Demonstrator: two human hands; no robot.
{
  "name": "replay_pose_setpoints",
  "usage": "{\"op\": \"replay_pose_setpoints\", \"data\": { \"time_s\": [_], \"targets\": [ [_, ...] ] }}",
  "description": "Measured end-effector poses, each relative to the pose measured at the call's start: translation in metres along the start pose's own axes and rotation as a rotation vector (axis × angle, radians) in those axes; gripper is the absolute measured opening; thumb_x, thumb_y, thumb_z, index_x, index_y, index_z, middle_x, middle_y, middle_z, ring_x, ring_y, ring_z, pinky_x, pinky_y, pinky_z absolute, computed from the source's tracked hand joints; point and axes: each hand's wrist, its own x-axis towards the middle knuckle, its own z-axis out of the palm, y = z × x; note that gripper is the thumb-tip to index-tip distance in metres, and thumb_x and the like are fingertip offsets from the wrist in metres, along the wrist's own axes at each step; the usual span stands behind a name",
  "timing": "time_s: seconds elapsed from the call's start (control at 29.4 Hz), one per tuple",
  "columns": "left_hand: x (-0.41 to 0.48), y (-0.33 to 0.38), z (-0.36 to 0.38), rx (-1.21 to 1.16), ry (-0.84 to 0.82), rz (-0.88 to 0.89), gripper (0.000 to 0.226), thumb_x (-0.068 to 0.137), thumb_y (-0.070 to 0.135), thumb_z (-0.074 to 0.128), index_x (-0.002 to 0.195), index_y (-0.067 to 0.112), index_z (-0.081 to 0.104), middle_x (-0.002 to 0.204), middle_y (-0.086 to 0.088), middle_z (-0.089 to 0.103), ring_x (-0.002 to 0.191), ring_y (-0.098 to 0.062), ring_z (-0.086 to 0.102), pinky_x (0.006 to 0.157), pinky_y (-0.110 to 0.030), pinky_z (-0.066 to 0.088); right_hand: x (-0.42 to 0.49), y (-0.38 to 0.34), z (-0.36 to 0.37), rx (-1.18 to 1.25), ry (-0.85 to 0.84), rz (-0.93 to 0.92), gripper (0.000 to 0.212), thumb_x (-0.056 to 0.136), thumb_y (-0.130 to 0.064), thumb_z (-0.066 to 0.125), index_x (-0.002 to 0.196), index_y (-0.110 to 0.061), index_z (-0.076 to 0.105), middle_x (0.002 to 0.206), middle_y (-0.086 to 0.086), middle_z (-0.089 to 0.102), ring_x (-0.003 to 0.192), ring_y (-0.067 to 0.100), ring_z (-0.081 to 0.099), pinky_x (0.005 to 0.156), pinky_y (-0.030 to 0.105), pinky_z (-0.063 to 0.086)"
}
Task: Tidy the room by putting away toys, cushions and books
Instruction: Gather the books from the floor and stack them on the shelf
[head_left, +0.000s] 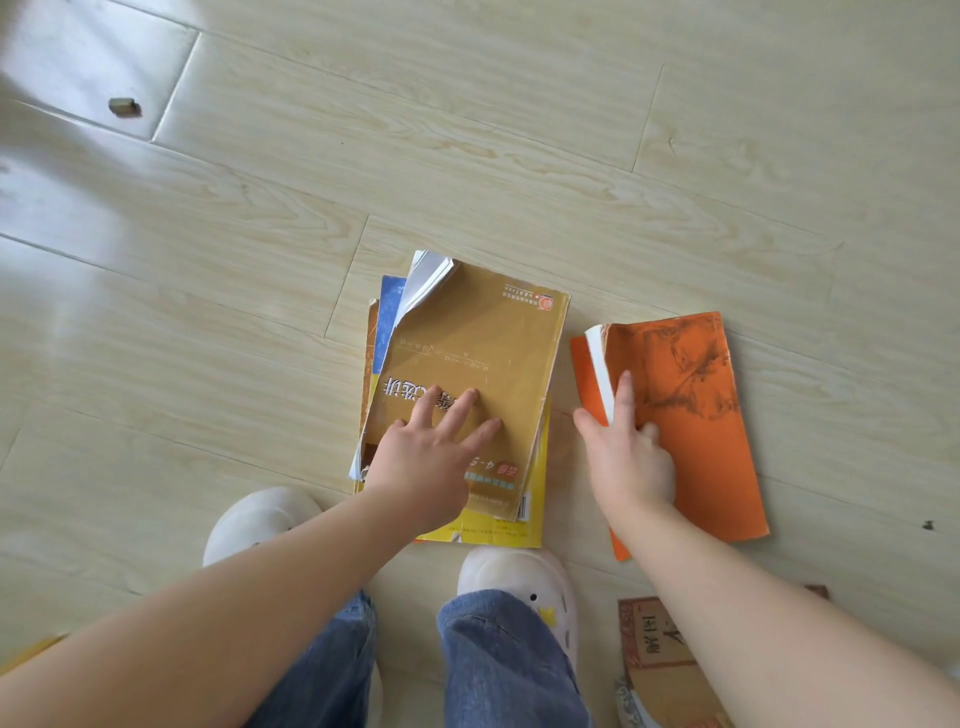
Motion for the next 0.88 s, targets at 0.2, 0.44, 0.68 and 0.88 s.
{"op": "replay_pose_setpoints", "data": {
  "time_s": [0.2, 0.44, 0.68, 0.88],
  "targets": [
    [0.000, 0.002, -0.001, -0.042, 0.053, -0.043, 0.062, 0.094, 0.037, 0.043, 0.147, 0.035, 0.011, 0.157, -0.001, 0.000, 0.143, -0.035, 0.007, 0.105, -0.044, 0.033, 0.004, 0.006, 0.005, 0.382, 0.153, -0.003, 0.033, 0.087, -0.013, 0.049, 0.119, -0.013, 0.051, 0.119, 0.010, 0.058, 0.111, 0.031, 0.049, 0.083, 0.036, 0.040],
    [0.014, 0.021, -0.013, -0.104, 0.127, -0.049, 0.054, 0.092, 0.038, 0.045, 0.142, 0.031, 0.027, 0.151, -0.004, 0.018, 0.139, -0.031, 0.018, 0.106, -0.041, 0.030, 0.024, 0.077, 0.015, 0.701, 0.003, 0.586, 0.093, 0.073, -0.037, 0.075, 0.146, -0.014, 0.022, 0.148, 0.015, 0.031, 0.135, 0.033, 0.031, 0.109, 0.043, 0.028],
    [0.018, 0.021, -0.016, -0.258, 0.200, -0.063, 0.047, 0.088, 0.034, 0.055, 0.133, 0.038, 0.045, 0.145, 0.009, 0.035, 0.126, -0.025, 0.035, 0.100, -0.033, 0.034, 0.029, 0.091, 0.024, 0.829, -0.081, 0.668, 0.094, 0.057, -0.048, 0.085, 0.130, -0.014, 0.037, 0.134, 0.016, 0.045, 0.123, 0.035, 0.045, 0.102, 0.042, 0.040],
    [0.022, 0.025, -0.017, -0.257, 0.137, -0.027, 0.050, 0.090, 0.040, 0.051, 0.138, 0.039, 0.037, 0.151, 0.011, 0.024, 0.134, -0.022, 0.026, 0.107, -0.033, 0.028, 0.020, 0.076, 0.044, 1.421, -0.009, 0.659, 0.043, 0.060, -0.021, 0.087, 0.081, -0.019, 0.050, 0.097, 0.007, 0.066, 0.085, 0.025, 0.063, 0.080, 0.037, 0.053]
  ]
}}
